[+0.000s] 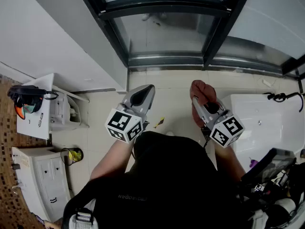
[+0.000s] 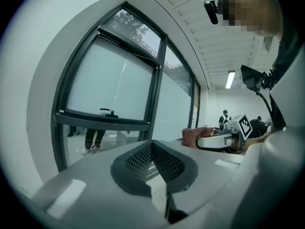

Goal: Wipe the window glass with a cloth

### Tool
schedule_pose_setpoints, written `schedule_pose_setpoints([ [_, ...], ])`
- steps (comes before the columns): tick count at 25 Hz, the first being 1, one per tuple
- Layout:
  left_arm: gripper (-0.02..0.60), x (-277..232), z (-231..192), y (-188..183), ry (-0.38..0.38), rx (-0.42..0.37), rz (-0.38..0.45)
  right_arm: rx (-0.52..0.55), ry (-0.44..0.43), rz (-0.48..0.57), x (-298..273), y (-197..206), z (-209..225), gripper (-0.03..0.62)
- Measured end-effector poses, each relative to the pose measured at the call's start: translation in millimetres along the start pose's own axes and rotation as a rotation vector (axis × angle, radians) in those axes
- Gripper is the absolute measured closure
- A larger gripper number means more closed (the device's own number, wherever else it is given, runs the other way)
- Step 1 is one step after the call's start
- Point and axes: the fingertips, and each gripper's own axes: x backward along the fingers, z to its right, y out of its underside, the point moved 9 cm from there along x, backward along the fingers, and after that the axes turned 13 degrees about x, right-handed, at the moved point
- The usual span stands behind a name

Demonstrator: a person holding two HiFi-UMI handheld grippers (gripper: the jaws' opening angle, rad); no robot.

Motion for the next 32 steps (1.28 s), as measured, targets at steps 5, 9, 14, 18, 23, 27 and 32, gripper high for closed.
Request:
schedule_pose_setpoints([
  [5, 0.565, -8, 1, 1, -0.023, 0.004, -0.004, -0.024, -0.008, -0.005, 0, 8, 13, 0.546],
  [9, 0.565, -6, -9, 5, -0.063, 0.018, -0.021, -0.061, -0.005, -0.020, -10, 19, 24, 0.546],
  [14, 0.565, -1, -31, 11, -0.122, 0.057, -0.051, -0.091, -0.038, -0.047, -33, 29, 27, 0.546],
  [18, 0.565, -12, -48, 4, -0.121, 0.065, -0.044, -0.094, -0.027, -0.037, -57, 26, 40, 0.546],
  [23, 0.565, -36, -89, -23, -0.102, 0.060, -0.025, -0.071, 0.010, -0.015, -98, 7, 59, 0.546],
  [27, 0.565, -62, -130, -50, -0.078, 0.046, -0.006, -0.055, 0.036, -0.027, -135, -4, 76, 0.546],
  [32, 0.565, -100, -189, -87, -0.026, 0.042, -0.006, -0.041, 0.088, -0.054, -187, -22, 95, 0.546],
])
